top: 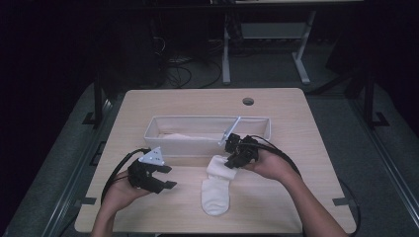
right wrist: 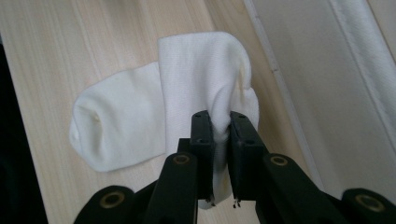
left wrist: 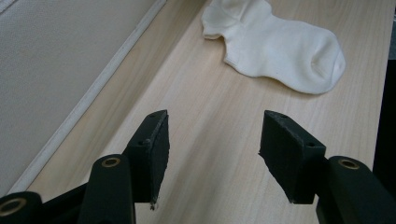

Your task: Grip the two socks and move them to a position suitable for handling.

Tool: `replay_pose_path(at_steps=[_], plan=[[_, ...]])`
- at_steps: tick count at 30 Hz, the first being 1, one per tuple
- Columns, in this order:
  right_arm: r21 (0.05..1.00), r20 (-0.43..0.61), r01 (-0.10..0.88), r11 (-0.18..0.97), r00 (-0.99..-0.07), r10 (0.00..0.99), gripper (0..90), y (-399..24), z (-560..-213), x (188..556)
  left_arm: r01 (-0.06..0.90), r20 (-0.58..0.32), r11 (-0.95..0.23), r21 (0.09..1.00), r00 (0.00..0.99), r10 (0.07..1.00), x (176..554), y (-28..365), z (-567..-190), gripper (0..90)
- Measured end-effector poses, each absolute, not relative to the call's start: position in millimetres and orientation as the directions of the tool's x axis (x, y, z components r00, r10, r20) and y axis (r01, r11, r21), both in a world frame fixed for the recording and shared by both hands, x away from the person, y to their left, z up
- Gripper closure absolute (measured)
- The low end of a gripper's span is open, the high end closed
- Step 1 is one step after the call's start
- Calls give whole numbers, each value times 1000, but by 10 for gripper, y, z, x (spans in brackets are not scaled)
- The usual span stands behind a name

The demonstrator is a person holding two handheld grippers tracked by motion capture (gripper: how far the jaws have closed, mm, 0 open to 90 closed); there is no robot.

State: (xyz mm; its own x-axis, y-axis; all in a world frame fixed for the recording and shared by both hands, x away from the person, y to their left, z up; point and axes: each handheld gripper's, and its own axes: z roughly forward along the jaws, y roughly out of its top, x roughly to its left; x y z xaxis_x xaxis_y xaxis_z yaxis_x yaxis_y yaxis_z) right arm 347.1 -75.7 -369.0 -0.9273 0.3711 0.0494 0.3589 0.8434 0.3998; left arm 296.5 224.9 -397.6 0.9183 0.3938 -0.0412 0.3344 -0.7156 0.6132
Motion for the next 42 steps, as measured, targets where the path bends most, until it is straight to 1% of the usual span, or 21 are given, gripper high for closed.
replay_pose_path(at_steps=[12, 21, 23, 27, 32, 42], plan=[[348, -14, 323, 880, -937, 350, 808, -632, -3839, 3515, 340, -47, -711, 615, 916, 398, 2973, 2257, -3985, 419], [331, -34, 293, 897, -946, 321, 796, -560, -3898, 3454, 339, -45, -708, 619, 916, 399, 2971, 2259, -3982, 419], [342, -28, 288, 894, -948, 316, 794, -559, -3923, 3434, 339, -46, -709, 618, 916, 398, 2968, 2257, -3982, 419], [322, -39, 280, 904, -950, 309, 789, -569, -3998, 3406, 341, -48, -710, 617, 916, 399, 2964, 2252, -3978, 419], [342, -31, 267, 901, -955, 295, 779, -608, -3994, 3370, 344, -53, -707, 618, 915, 399, 2968, 2242, -3990, 419], [365, -12, 239, 900, -965, 261, 715, -619, -3930, 3237, 343, -54, -708, 617, 916, 397, 2959, 2227, -3989, 419]])
